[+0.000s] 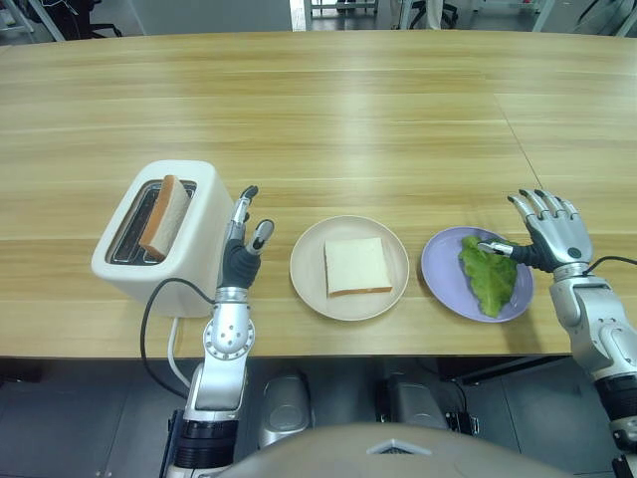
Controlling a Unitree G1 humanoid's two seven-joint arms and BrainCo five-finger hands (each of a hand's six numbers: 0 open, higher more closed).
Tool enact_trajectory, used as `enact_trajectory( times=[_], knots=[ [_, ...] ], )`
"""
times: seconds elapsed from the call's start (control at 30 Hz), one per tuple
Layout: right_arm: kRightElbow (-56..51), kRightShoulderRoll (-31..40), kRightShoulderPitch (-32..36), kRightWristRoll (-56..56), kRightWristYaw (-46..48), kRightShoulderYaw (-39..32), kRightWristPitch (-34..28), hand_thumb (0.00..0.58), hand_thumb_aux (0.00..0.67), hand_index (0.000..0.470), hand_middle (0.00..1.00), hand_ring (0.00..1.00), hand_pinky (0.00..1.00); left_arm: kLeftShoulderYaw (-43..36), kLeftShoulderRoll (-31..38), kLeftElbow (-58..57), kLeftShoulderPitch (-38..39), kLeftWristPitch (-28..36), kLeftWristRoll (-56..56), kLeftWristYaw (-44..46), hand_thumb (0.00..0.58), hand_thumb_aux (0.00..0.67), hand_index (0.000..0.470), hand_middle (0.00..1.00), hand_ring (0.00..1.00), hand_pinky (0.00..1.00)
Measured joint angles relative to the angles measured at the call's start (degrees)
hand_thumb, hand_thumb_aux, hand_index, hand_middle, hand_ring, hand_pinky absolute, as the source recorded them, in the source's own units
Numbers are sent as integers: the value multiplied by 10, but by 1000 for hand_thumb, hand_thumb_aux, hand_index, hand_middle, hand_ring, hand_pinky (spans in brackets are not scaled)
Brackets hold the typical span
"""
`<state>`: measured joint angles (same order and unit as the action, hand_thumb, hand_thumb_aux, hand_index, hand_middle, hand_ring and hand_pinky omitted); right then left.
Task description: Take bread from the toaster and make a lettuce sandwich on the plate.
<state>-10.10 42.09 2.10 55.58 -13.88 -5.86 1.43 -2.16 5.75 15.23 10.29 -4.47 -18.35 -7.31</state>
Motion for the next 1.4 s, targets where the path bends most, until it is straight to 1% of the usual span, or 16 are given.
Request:
enact_trajectory(
  times=[0.13,0.43,0.57,0.73,1.2,1.4],
  knots=[
    [8,-1,-4,0,12,-9,-12,0,0,0,0,0,0,1,0,6,3,3,-2,0,0,0,0,0,0,0],
    [60,-3,-61,0,82,-34,-46,0,0,0,0,0,0,0,6,23,16,11,-10,11,0,0,0,0,0,0],
    [74,-7,-70,-5,87,-34,-45,0,0,0,0,0,0,0,6,31,17,13,-11,12,0,0,0,0,0,0],
    [88,-32,-81,-29,82,-35,-34,0,0,0,0,0,0,-3,6,32,20,16,-11,15,0,0,0,0,0,0],
    [69,-42,-87,-31,95,-52,-34,0,0,0,0,0,0,-7,4,63,49,23,-15,16,0,0,0,0,0,0],
    [44,-43,-65,-36,95,-53,-31,0,0,0,0,0,0,-7,-4,74,60,24,-16,14,0,0,0,0,0,0]
  ],
)
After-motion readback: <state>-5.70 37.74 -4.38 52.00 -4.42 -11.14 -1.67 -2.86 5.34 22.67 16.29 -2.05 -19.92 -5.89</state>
